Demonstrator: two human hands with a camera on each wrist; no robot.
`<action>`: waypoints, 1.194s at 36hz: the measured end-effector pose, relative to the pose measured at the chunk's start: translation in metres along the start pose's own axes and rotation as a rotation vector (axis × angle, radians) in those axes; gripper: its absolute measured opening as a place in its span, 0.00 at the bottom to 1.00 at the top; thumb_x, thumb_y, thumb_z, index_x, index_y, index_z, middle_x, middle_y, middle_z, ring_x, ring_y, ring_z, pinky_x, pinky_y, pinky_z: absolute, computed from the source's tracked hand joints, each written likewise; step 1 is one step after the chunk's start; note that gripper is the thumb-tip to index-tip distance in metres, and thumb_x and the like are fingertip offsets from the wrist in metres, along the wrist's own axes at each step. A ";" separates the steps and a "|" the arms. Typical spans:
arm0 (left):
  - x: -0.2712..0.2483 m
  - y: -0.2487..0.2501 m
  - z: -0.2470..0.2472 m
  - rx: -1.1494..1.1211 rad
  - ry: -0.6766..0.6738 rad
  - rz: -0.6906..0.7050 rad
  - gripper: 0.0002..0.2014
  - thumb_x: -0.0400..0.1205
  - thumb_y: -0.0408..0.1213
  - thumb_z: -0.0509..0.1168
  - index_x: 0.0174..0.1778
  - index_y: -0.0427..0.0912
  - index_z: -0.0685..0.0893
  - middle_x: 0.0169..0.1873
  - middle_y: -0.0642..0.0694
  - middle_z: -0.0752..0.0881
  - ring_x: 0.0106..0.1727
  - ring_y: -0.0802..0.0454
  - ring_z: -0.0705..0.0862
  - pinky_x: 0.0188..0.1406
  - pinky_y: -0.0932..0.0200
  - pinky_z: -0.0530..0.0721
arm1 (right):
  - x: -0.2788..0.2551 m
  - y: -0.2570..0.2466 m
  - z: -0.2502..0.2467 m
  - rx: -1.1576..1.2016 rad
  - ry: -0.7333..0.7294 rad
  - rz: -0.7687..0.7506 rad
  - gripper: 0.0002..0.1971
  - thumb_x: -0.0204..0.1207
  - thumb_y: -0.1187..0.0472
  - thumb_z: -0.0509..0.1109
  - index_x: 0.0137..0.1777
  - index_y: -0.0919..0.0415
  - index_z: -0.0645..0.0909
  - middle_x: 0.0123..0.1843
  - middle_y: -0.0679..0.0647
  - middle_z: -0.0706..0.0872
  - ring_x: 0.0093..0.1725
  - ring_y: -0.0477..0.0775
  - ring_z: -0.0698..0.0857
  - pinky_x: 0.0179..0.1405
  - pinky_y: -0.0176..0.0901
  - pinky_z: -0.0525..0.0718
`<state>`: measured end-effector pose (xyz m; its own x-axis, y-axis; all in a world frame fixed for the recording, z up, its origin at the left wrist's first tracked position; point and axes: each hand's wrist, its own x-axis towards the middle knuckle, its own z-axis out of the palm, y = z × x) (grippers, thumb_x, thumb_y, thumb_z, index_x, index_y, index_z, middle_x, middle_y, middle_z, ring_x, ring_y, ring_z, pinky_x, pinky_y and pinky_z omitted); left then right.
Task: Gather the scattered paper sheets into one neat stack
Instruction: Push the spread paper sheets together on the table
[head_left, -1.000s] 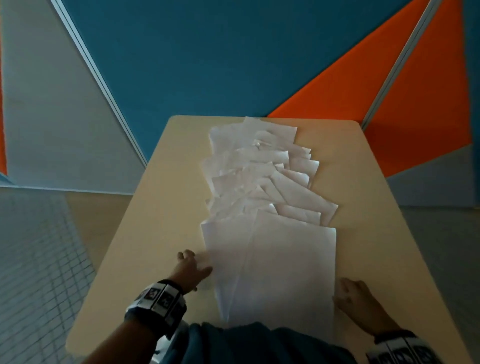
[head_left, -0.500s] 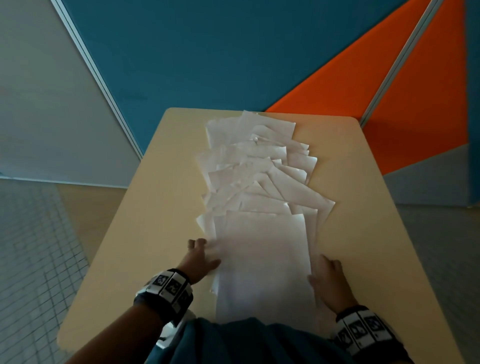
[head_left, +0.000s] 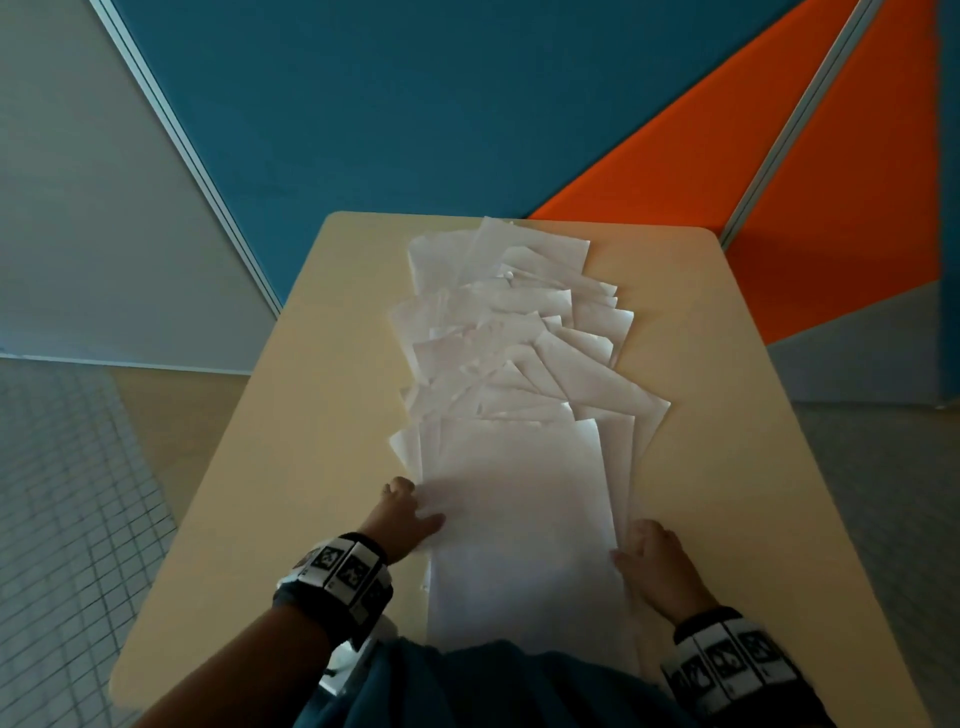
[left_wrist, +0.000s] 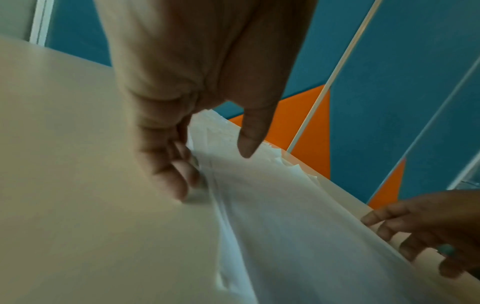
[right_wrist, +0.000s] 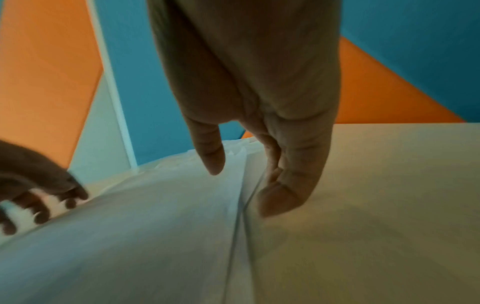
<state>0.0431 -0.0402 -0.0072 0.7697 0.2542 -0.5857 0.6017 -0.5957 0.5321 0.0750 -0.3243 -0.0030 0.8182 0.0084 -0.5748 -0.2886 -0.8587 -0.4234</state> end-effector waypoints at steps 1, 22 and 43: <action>0.002 -0.001 -0.002 0.003 0.055 -0.011 0.30 0.77 0.38 0.67 0.69 0.24 0.63 0.67 0.29 0.69 0.62 0.37 0.76 0.65 0.47 0.76 | 0.002 0.000 -0.005 -0.001 0.024 0.011 0.22 0.76 0.60 0.66 0.65 0.73 0.70 0.63 0.69 0.77 0.64 0.66 0.76 0.62 0.50 0.77; 0.039 0.015 -0.008 -0.307 0.359 -0.092 0.37 0.72 0.30 0.73 0.71 0.22 0.60 0.69 0.26 0.67 0.71 0.31 0.68 0.73 0.41 0.71 | 0.050 -0.015 -0.018 0.095 0.199 0.117 0.27 0.72 0.61 0.71 0.68 0.73 0.70 0.68 0.75 0.73 0.68 0.70 0.70 0.66 0.53 0.70; 0.059 0.031 -0.012 -0.158 0.361 0.005 0.28 0.75 0.33 0.69 0.69 0.29 0.68 0.61 0.32 0.82 0.66 0.36 0.76 0.68 0.51 0.64 | 0.094 -0.025 -0.036 0.334 0.271 0.126 0.30 0.72 0.66 0.70 0.73 0.72 0.65 0.66 0.72 0.75 0.64 0.65 0.74 0.63 0.49 0.73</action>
<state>0.1102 -0.0347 -0.0181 0.7815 0.5198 -0.3451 0.6014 -0.4801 0.6386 0.1770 -0.3201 -0.0213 0.8542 -0.2584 -0.4511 -0.5028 -0.6313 -0.5904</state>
